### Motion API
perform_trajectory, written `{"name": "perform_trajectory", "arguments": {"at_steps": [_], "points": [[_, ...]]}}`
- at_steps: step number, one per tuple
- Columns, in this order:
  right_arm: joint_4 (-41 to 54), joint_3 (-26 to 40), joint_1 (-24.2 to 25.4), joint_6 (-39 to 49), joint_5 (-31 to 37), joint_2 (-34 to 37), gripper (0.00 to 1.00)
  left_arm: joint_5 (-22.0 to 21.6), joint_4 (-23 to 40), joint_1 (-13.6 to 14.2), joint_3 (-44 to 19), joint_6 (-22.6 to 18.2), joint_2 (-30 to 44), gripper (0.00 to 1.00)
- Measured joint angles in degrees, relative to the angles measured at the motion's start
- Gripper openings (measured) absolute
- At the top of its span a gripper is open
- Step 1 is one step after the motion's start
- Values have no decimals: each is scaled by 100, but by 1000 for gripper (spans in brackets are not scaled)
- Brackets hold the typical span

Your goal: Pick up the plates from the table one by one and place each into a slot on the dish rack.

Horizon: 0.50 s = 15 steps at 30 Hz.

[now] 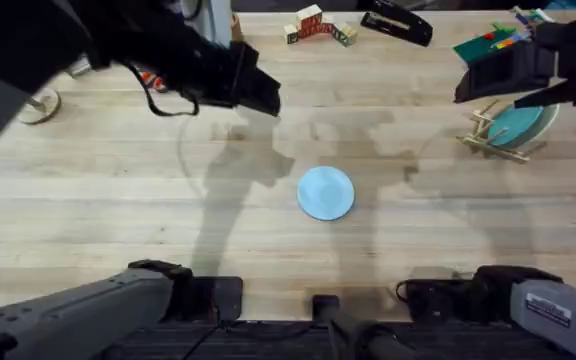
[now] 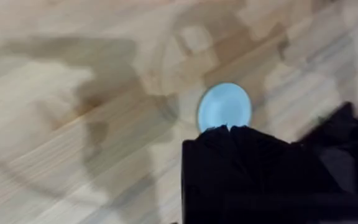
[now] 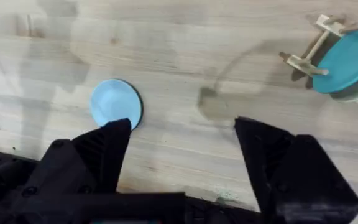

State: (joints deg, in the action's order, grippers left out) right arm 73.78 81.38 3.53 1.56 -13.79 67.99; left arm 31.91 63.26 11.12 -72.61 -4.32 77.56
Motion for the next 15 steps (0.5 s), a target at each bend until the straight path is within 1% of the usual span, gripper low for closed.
{"name": "perform_trajectory", "arguments": {"at_steps": [4, 7, 11, 15], "points": [[11, 0, 0, -2, -1, 0, 996, 729, -623, -57, 601, -54, 0, 44], [37, 0, 0, 0, -1, 0, 996, 1149, -1015, -92, 1095, -69, 0, 44], [42, 0, 0, 0, -1, 0, 996, 1490, -1399, -131, 1701, -72, 0, 44], [62, 0, 0, 0, -1, 0, 995, 1787, -1855, -130, 2121, -87, 0, 44]]}}
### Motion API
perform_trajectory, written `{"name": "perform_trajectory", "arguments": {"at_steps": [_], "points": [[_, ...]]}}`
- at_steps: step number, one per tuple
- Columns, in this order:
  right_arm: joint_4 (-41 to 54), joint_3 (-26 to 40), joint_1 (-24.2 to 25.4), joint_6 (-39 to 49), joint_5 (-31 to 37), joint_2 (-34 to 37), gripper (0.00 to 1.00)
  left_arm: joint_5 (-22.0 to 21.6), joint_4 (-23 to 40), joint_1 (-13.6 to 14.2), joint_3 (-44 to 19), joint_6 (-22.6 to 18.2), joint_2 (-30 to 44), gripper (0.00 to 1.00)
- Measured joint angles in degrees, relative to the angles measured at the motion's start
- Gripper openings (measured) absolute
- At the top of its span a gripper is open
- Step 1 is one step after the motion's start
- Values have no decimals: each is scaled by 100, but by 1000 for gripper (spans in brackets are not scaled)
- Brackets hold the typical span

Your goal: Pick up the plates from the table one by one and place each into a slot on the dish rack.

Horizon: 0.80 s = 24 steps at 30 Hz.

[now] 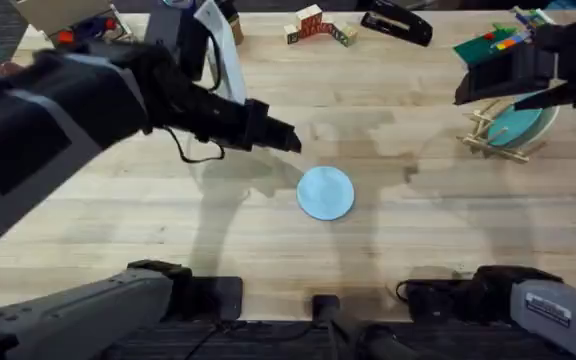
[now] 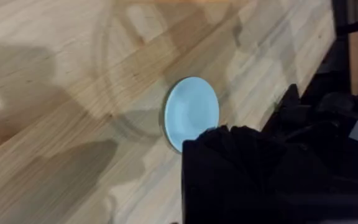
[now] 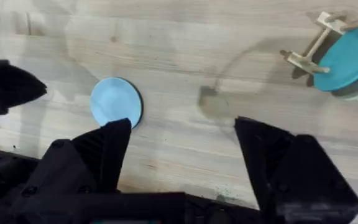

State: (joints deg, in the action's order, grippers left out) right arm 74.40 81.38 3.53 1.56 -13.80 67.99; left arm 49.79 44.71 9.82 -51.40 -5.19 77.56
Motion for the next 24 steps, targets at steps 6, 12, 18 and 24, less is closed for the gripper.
{"name": "perform_trajectory", "arguments": {"at_steps": [6, 12, 18, 24], "points": [[100, 0, 0, 0, 0, 0, 996, 297, -451, 0, 455, -2, 105, 42], [104, 0, 0, 0, 0, 0, 996, 491, -665, 1, 659, -8, 599, 42], [104, 0, 0, 0, 0, 0, 996, 686, -726, 36, 673, -125, 1130, 42], [104, 0, 0, 0, 0, 0, 996, 761, -1028, 309, 673, -173, 1584, 42]]}}
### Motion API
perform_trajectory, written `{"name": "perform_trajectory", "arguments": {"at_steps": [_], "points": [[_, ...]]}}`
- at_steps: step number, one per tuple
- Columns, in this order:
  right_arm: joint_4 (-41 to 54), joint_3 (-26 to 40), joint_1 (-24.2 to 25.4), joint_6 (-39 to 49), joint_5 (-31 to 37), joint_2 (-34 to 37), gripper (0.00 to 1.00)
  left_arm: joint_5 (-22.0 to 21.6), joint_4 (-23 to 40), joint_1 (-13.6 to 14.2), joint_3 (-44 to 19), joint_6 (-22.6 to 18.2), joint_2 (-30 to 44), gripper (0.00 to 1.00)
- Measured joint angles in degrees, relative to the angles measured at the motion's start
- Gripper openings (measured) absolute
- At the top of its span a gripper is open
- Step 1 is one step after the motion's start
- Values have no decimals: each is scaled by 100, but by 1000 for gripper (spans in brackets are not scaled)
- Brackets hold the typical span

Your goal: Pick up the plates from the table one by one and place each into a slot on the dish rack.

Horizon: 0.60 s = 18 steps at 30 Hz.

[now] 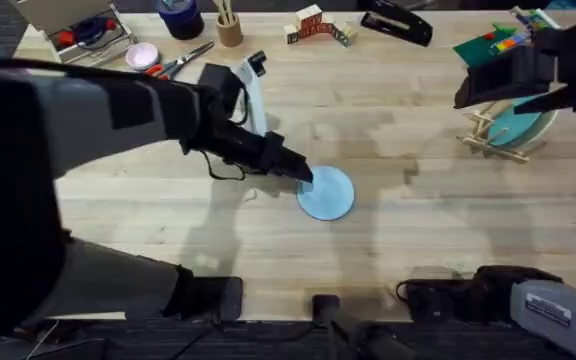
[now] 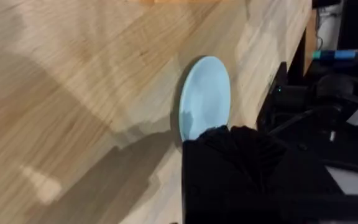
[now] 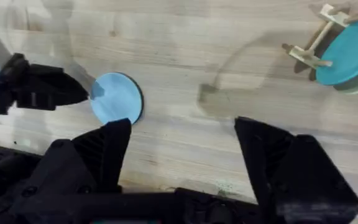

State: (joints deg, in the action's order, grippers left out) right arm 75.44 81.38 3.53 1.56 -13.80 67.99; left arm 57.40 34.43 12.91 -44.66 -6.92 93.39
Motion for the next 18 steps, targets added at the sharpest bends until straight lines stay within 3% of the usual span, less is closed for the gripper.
{"name": "perform_trajectory", "arguments": {"at_steps": [18], "points": [[0, 0, 0, 0, 0, 0, 996, 7, -288, 120, 7, -107, 437, 41]]}}
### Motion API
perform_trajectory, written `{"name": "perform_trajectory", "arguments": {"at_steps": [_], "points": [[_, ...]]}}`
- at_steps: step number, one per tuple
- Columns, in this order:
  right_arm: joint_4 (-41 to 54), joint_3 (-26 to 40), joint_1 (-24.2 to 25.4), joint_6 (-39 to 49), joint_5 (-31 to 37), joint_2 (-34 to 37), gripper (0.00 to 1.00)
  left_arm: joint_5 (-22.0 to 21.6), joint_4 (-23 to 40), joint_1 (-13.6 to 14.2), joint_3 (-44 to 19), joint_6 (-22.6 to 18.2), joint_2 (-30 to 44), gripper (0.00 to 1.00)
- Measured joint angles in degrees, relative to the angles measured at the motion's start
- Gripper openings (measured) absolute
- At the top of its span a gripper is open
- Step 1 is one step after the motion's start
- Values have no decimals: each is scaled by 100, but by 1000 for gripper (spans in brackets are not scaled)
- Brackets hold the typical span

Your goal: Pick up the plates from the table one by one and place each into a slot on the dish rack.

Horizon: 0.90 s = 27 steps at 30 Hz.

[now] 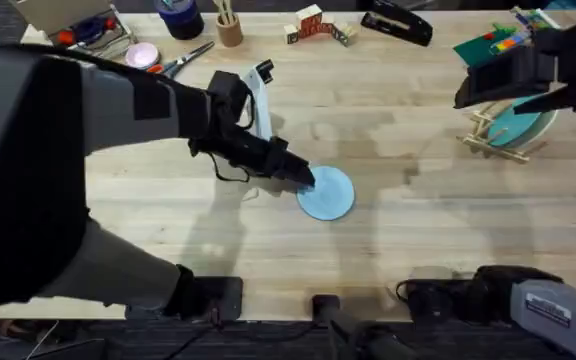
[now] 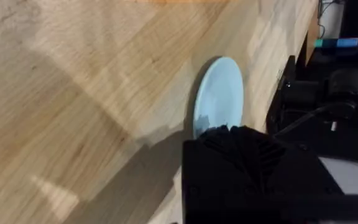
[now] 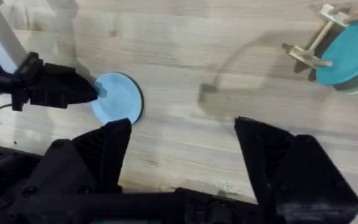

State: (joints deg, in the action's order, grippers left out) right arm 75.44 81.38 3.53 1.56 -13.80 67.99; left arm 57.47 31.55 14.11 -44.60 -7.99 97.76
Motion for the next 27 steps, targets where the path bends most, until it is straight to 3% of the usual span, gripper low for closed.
{"name": "perform_trajectory", "arguments": {"at_steps": [6, 16, 27], "points": [[0, -1, 0, 0, 0, 0, 996, 4, 11, 66, 0, -24, 178, 41], [0, -1, 0, 0, 0, 0, 996, 384, -26, 59, -2, 2, 600, 41], [0, -1, 0, 0, 0, 0, 996, 417, -31, 59, -2, 24, 605, 41]]}}
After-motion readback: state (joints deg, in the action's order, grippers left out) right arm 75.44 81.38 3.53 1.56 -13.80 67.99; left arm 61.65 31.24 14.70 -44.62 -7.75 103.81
